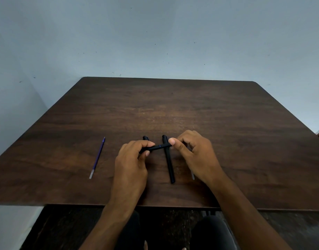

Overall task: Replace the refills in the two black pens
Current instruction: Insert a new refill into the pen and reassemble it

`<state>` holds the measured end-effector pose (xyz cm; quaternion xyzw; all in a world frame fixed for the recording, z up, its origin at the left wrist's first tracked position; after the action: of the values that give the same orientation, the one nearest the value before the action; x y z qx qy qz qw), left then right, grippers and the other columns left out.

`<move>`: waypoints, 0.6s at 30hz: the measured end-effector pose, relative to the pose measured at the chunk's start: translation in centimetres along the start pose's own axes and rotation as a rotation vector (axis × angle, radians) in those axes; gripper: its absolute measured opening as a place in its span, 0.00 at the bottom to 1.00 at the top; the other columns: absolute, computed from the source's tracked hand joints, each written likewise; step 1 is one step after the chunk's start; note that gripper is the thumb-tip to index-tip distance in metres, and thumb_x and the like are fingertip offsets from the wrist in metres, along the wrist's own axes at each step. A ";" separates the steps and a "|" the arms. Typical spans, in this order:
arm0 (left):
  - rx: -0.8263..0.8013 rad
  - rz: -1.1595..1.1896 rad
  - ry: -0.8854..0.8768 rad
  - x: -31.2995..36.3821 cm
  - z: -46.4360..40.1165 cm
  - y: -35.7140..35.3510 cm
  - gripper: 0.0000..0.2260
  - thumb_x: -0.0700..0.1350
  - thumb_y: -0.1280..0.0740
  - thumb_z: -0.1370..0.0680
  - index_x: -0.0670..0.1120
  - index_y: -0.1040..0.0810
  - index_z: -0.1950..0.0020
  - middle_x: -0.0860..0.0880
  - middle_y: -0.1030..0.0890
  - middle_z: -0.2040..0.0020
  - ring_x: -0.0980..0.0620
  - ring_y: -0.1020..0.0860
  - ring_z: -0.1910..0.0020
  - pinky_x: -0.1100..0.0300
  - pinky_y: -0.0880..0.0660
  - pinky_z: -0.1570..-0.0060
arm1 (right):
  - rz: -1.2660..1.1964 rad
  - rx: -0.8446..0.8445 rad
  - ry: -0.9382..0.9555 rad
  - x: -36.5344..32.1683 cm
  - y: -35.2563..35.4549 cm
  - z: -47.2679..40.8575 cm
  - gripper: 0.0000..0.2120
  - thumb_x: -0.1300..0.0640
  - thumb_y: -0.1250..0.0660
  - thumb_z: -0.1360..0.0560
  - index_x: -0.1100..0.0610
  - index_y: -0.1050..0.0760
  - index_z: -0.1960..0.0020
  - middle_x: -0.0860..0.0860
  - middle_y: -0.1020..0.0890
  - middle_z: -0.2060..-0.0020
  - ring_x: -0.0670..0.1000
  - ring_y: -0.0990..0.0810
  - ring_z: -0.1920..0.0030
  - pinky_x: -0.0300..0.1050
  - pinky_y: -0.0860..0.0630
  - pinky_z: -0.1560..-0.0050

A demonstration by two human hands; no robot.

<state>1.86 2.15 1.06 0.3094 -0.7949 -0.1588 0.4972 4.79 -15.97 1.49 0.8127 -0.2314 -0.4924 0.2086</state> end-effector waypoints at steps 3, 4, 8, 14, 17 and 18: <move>0.004 0.000 0.010 -0.1 0.0 0.1 0.14 0.33 0.30 0.24 0.50 0.18 0.46 0.60 0.20 0.51 0.59 0.24 0.47 0.77 0.34 0.47 | -0.131 0.021 -0.043 0.1 0.3 0.2 0.14 0.38 0.31 0.27 0.47 0.19 0.50 0.43 0.19 0.57 0.46 0.21 0.54 0.39 0.23 0.53; 0.003 -0.002 0.012 -0.1 0.0 0.0 0.14 0.33 0.30 0.24 0.50 0.18 0.46 0.61 0.21 0.51 0.59 0.24 0.48 0.77 0.34 0.47 | -0.150 0.015 -0.042 0.1 0.3 0.3 0.13 0.43 0.28 0.27 0.48 0.19 0.48 0.43 0.19 0.56 0.46 0.21 0.53 0.39 0.23 0.52; -0.012 -0.009 0.024 -0.2 0.0 -0.1 0.14 0.34 0.31 0.23 0.52 0.19 0.45 0.66 0.24 0.52 0.60 0.24 0.48 0.76 0.33 0.47 | -0.109 -0.003 0.004 -0.1 0.2 0.3 0.06 0.58 0.26 0.26 0.49 0.19 0.51 0.40 0.21 0.59 0.44 0.22 0.56 0.34 0.28 0.55; 0.002 -0.012 0.001 0.0 -0.1 0.0 0.15 0.32 0.30 0.24 0.50 0.18 0.46 0.67 0.25 0.53 0.60 0.24 0.49 0.78 0.34 0.47 | -0.083 0.000 0.003 0.0 0.0 0.3 0.04 0.56 0.27 0.24 0.47 0.20 0.54 0.38 0.22 0.62 0.42 0.25 0.59 0.31 0.31 0.58; 0.000 -0.013 -0.001 0.0 -0.1 -0.1 0.14 0.32 0.30 0.24 0.50 0.18 0.46 0.65 0.24 0.53 0.59 0.24 0.49 0.77 0.34 0.47 | -0.075 -0.003 0.002 0.1 0.0 0.3 0.03 0.54 0.28 0.23 0.47 0.20 0.54 0.38 0.21 0.61 0.44 0.24 0.57 0.32 0.31 0.55; 0.001 -0.009 -0.004 0.0 0.0 0.0 0.14 0.32 0.30 0.24 0.50 0.18 0.46 0.65 0.23 0.53 0.59 0.24 0.48 0.77 0.34 0.47 | -0.075 -0.002 -0.002 0.1 0.0 0.3 0.02 0.53 0.28 0.23 0.47 0.20 0.54 0.38 0.21 0.61 0.44 0.24 0.57 0.32 0.30 0.55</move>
<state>1.90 2.15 1.04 0.3130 -0.7946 -0.1612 0.4947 4.56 -16.06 1.28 0.8201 -0.2006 -0.5008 0.1908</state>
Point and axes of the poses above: each hand's wrist, its own z-axis away from the middle knuckle, its own y-axis out of the back of the hand, x = y × z, the point moved 8 cm from there along -z, towards the middle knuckle
